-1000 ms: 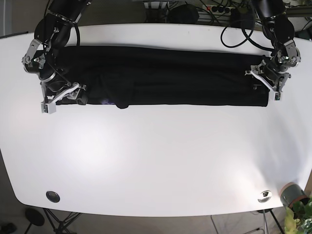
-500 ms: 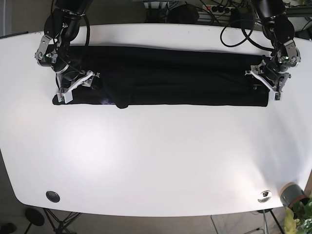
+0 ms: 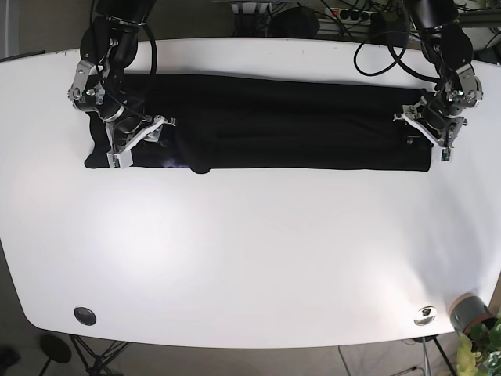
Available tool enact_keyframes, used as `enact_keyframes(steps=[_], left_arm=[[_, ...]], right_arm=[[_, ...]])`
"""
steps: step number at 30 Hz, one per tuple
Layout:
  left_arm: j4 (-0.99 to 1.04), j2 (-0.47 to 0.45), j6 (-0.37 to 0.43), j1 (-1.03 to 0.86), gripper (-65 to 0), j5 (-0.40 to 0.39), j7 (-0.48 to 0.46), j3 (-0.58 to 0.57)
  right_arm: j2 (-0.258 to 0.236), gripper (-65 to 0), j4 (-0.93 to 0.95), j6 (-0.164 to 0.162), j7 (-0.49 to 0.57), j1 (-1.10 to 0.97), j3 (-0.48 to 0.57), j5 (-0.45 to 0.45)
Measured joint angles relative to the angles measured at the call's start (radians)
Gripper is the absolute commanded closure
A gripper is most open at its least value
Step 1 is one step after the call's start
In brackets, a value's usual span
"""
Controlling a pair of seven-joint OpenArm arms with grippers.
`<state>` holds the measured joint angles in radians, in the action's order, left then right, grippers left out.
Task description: Fold the T-shirt properly
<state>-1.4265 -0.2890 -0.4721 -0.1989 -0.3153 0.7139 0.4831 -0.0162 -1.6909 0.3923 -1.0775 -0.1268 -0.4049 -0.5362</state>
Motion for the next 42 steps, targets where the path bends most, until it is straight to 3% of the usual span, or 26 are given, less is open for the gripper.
enact_keyframes(steps=[1, 4, 7, 17, 27, 32, 42], left_arm=[[0.000, 0.000, 0.000, 0.000, -31.1, 0.000, 0.000, 0.000], [0.000, 0.000, 0.000, 0.000, -31.1, -0.001, 0.000, 0.000], [0.001, 0.000, 0.000, 0.000, -31.1, 0.000, -0.001, 0.000], [0.002, -0.001, 0.000, 0.000, -31.1, -0.001, 0.000, 0.000], [0.002, -0.003, 0.000, 0.000, -31.1, -0.003, 0.000, 0.000], [0.002, -0.002, 0.000, 0.000, -31.1, -0.002, 0.000, 0.000], [0.002, -0.002, 0.000, 0.000, -31.1, 0.000, 0.000, 0.000]], right_arm=[[0.000, -0.8, 0.000, 0.000, 0.000, -0.001, 0.000, 0.001], [-0.001, -4.8, -0.001, -0.002, 0.002, -0.001, 0.000, 0.001], [0.000, -2.1, -0.027, -0.002, 0.000, -0.009, -0.004, 0.004], [-0.005, -2.4, -0.209, -0.002, 0.000, -0.093, -0.105, -0.001], [-0.002, -2.4, -0.225, 0.000, 0.000, -0.104, -0.204, 0.003], [-0.050, -2.4, -0.223, 0.001, 0.000, -0.102, -0.208, -0.003], [-0.085, -2.4, -0.223, 0.001, -0.011, -0.141, -0.245, -0.001]])
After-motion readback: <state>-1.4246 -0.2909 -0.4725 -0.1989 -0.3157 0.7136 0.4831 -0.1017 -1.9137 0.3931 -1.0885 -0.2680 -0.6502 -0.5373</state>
